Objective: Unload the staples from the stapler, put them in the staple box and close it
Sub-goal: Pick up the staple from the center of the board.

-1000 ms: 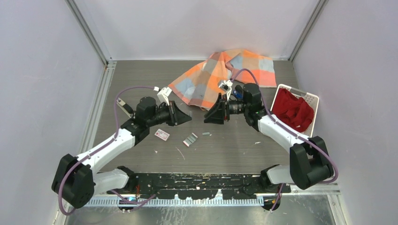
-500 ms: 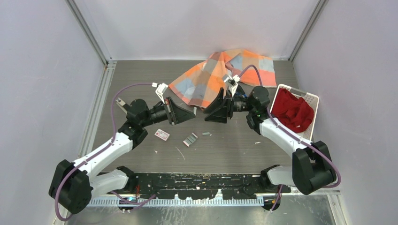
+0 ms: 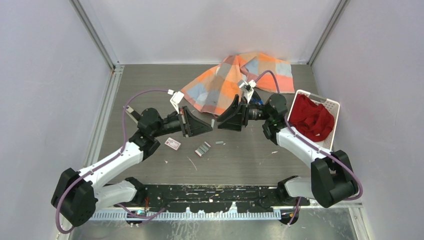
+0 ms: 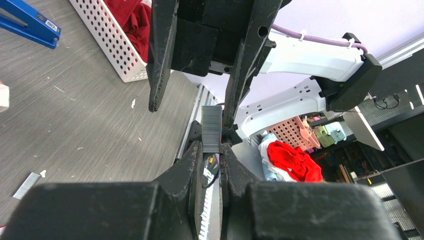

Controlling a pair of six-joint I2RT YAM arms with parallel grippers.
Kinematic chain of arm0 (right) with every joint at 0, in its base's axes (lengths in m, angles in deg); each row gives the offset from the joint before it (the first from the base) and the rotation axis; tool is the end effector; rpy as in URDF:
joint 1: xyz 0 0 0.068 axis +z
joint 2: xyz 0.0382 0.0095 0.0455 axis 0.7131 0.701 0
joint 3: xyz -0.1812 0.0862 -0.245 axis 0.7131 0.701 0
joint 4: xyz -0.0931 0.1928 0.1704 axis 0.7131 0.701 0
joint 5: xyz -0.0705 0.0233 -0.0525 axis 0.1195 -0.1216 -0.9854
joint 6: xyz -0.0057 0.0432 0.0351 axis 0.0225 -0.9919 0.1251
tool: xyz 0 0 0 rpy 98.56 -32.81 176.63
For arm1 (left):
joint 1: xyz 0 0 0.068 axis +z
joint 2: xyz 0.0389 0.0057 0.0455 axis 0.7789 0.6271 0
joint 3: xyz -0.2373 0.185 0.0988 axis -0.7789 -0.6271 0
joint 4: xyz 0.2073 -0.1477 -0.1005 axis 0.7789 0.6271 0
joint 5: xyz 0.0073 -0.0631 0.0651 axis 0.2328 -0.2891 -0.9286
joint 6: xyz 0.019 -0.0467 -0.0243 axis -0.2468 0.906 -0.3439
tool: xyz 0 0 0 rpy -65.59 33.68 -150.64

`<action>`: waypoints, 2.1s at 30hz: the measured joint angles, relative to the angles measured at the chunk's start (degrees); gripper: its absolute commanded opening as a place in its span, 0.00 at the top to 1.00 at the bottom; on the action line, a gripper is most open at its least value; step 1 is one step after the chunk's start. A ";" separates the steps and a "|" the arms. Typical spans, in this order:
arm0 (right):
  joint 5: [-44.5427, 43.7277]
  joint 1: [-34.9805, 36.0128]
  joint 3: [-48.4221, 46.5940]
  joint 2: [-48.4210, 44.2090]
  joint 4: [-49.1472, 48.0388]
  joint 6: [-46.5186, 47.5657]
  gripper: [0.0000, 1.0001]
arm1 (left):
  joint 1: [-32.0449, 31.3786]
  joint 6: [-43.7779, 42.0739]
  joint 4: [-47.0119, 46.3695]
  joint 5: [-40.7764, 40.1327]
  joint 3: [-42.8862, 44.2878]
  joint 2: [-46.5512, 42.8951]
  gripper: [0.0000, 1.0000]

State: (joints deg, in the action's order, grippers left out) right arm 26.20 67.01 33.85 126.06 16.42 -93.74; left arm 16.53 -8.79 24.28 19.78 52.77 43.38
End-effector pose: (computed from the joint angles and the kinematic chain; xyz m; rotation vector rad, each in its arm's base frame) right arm 0.2355 0.1315 0.3402 -0.8751 1.5124 1.6618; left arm 0.1789 -0.1548 0.3397 0.4219 1.7074 -1.7113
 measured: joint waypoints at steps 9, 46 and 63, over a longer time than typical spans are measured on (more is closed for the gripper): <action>-0.39 0.17 0.04 0.00 -0.15 -0.17 0.43 | -2.12 -0.20 -0.31 -0.02 0.07 2.64 0.94; -0.55 1.79 0.35 0.00 1.64 1.14 0.79 | -2.56 -3.17 1.44 -1.31 0.17 4.07 0.47; -0.50 1.79 -2.08 -0.11 16.68 14.27 0.79 | -2.56 -15.91 24.72 -9.09 -0.20 -14.82 0.28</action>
State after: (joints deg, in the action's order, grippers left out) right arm 25.70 68.80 31.77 125.95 33.09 -79.47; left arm 13.97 -24.70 49.00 10.69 52.58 28.56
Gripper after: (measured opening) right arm 0.235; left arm 0.696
